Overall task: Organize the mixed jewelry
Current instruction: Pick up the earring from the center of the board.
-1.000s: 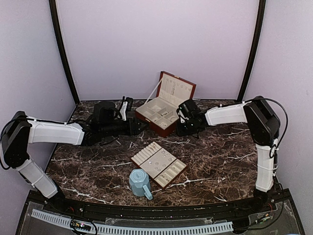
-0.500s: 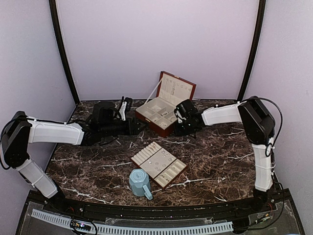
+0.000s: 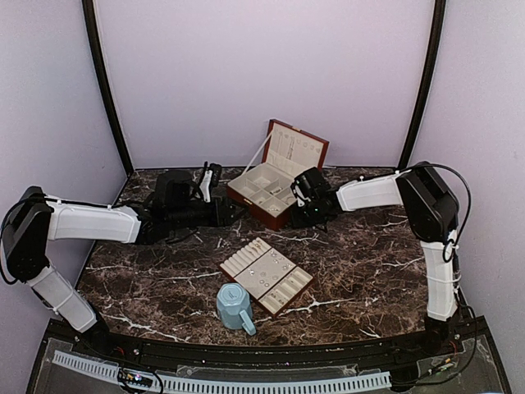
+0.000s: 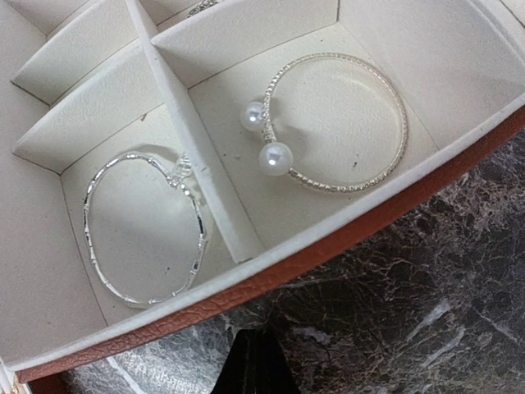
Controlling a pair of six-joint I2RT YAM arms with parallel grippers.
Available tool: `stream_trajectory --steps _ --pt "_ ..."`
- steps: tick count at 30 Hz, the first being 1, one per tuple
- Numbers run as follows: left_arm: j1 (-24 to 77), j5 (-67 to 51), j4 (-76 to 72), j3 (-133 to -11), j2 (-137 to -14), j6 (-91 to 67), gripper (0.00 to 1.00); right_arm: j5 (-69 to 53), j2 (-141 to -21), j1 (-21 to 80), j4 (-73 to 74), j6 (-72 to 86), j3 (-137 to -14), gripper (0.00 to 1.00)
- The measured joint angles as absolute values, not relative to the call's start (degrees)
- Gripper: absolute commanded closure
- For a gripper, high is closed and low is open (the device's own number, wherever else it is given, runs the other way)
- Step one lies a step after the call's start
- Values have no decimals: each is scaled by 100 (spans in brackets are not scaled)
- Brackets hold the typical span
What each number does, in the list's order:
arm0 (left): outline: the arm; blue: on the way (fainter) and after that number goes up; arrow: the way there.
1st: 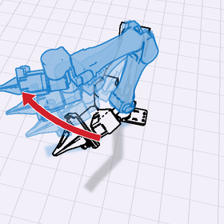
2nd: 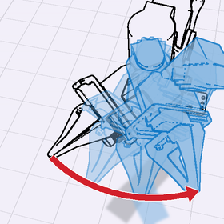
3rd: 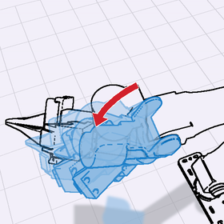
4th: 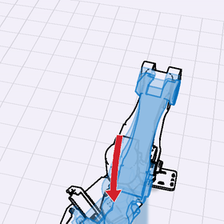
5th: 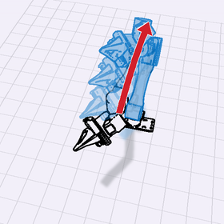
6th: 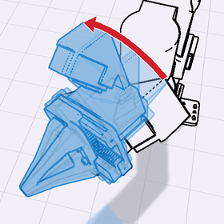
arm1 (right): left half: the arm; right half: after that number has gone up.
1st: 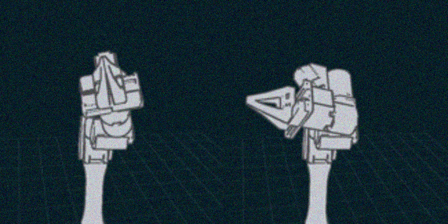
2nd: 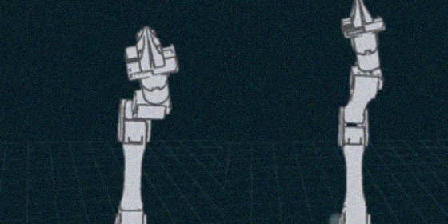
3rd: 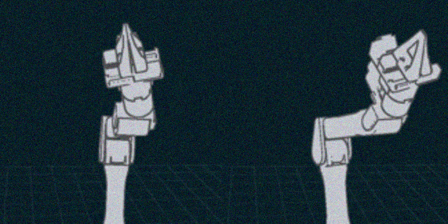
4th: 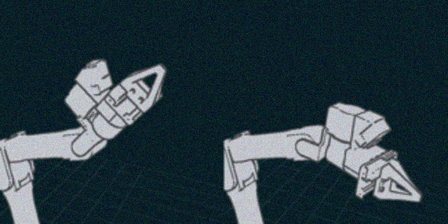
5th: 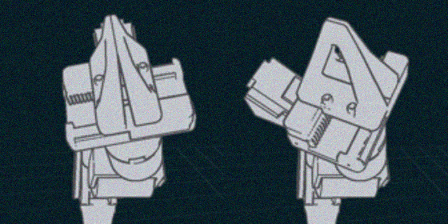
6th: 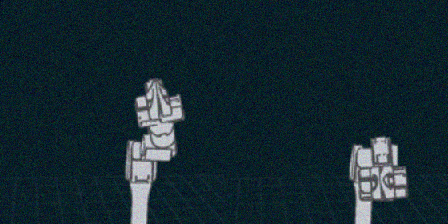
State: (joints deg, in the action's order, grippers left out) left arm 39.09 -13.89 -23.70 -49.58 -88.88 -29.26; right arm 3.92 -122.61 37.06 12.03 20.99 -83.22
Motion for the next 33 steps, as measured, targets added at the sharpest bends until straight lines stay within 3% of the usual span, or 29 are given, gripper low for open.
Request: stream_trajectory --steps 13,23,33 --pt "3909 -1369 -2751 -4563 -8663 -2799 43 296 -12116 3706 1194 2200 -8217 100" --pt "4088 -1365 -4486 -3780 -8326 -1894 28 -777 -10272 3701 829 3041 -7251 100" --pt "4875 -926 -6040 -3957 -8864 -701 25 -1894 -8860 3863 -434 4462 -6294 100"
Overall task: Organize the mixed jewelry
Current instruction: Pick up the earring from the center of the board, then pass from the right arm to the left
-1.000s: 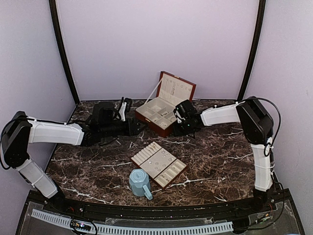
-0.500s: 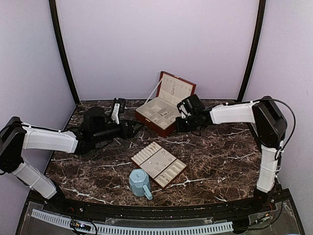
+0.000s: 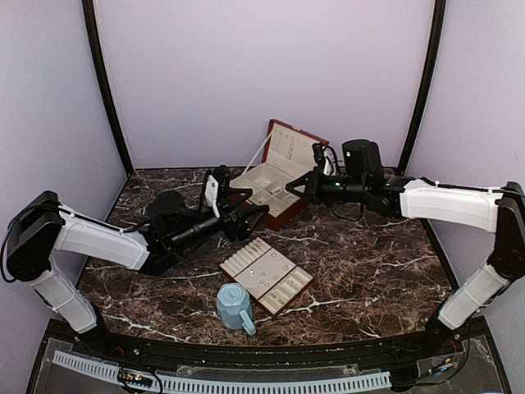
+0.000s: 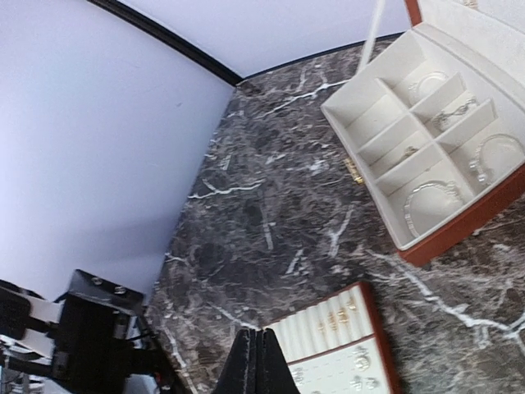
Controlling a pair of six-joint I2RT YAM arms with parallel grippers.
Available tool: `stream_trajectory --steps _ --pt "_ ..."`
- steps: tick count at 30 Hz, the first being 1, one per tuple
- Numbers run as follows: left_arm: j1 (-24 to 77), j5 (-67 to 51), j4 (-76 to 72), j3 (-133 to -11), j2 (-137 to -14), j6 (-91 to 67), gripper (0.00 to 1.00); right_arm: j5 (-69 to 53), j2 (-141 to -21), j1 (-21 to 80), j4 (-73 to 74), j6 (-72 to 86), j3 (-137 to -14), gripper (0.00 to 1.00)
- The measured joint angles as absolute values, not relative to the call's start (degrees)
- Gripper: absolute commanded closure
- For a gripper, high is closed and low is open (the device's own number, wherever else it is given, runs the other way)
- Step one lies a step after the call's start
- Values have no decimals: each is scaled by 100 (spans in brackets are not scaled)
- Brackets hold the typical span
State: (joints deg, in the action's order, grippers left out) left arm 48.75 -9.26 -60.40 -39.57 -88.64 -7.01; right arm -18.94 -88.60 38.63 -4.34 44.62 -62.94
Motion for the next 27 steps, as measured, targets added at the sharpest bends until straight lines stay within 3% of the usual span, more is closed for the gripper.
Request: stream_trajectory --steps 10,17,27 --pt "5262 -705 -6775 -4477 -9679 -19 26 -2303 -8440 4322 -1527 5310 -6060 100" --pt "5336 -628 -6901 -4707 -9741 69 49 -2429 -8438 4377 -1780 5511 -6020 100" --pt "5343 -454 -6897 -4779 -9793 36 63 -2526 -8438 4418 -1852 5564 -6018 100"
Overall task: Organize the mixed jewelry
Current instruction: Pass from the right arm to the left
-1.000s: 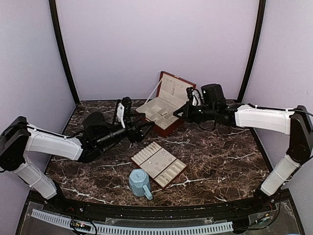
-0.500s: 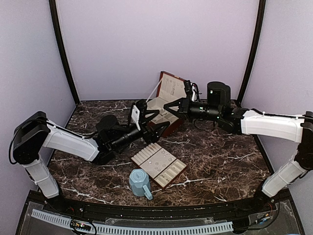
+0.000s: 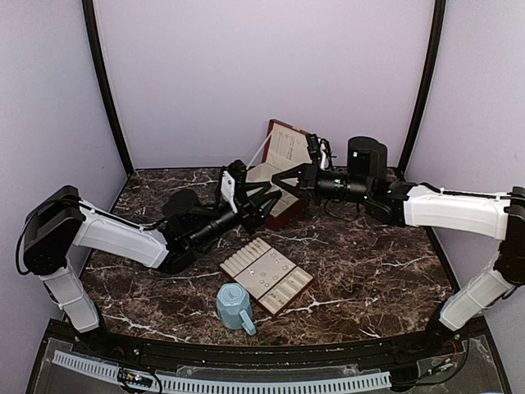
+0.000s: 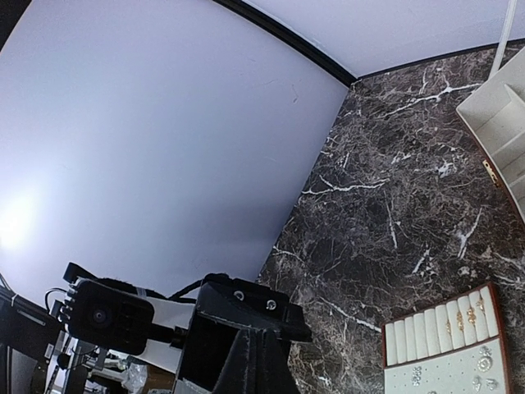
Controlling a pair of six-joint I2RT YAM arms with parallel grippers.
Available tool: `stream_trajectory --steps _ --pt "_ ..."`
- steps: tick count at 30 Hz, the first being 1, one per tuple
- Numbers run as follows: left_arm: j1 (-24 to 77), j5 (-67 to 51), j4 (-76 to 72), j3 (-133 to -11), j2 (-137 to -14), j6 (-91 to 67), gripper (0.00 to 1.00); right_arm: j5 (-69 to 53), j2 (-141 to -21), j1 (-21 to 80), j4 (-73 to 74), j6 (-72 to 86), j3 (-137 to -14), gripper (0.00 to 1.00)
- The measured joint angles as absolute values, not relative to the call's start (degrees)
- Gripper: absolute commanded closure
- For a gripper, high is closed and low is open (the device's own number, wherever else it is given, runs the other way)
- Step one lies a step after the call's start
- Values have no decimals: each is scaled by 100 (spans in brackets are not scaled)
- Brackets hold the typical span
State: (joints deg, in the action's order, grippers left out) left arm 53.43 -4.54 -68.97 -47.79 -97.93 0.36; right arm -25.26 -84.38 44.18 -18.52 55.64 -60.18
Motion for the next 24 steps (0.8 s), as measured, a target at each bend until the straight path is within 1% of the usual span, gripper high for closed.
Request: stream_trajectory --steps 10,24 --pt "5343 -314 -6893 -4799 -9793 -86 76 -2596 -8438 4427 -1852 5570 -6018 100" --pt "5347 -248 -6893 -4799 -9793 -130 85 -2598 -8438 4427 -1852 5603 -6016 100"
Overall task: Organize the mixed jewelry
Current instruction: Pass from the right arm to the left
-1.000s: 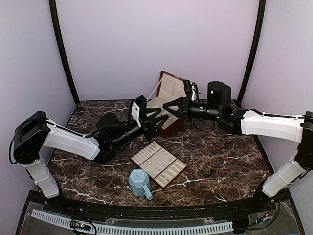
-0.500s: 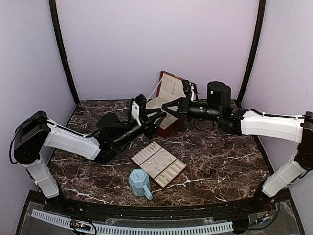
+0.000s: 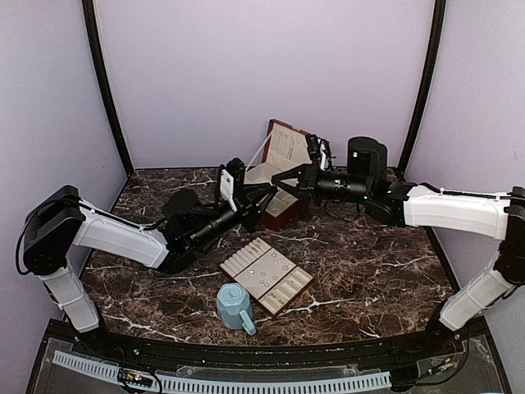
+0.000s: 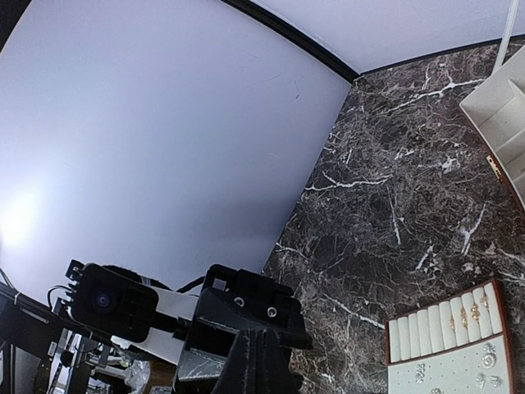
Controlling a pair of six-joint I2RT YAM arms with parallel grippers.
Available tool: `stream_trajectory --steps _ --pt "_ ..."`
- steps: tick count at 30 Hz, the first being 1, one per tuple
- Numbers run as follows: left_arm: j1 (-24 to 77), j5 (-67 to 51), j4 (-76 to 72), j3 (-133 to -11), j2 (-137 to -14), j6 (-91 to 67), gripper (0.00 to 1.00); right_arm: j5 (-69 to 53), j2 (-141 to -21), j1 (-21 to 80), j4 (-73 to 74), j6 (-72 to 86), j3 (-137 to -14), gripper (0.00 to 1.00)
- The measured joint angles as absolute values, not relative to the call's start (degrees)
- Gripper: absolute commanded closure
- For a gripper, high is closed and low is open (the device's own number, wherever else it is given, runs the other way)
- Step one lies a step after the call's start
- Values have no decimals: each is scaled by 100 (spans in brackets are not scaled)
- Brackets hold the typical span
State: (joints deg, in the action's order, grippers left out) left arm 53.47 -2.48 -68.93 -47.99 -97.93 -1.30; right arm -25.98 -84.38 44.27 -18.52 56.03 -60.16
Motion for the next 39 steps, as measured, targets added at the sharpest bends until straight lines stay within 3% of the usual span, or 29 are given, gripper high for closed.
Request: stream_trajectory --steps 13,19,39 --pt "5343 -224 -6866 -4799 -9793 -193 93 -2596 -8440 4429 -1890 5603 -5988 100" --pt "5341 -211 -6753 -4797 -9791 -226 94 -2591 -8442 4440 -1916 5572 -5961 84" --pt "5343 237 -5413 -4751 -9437 -370 100 -2239 -8473 4423 -1754 5341 -5669 83"
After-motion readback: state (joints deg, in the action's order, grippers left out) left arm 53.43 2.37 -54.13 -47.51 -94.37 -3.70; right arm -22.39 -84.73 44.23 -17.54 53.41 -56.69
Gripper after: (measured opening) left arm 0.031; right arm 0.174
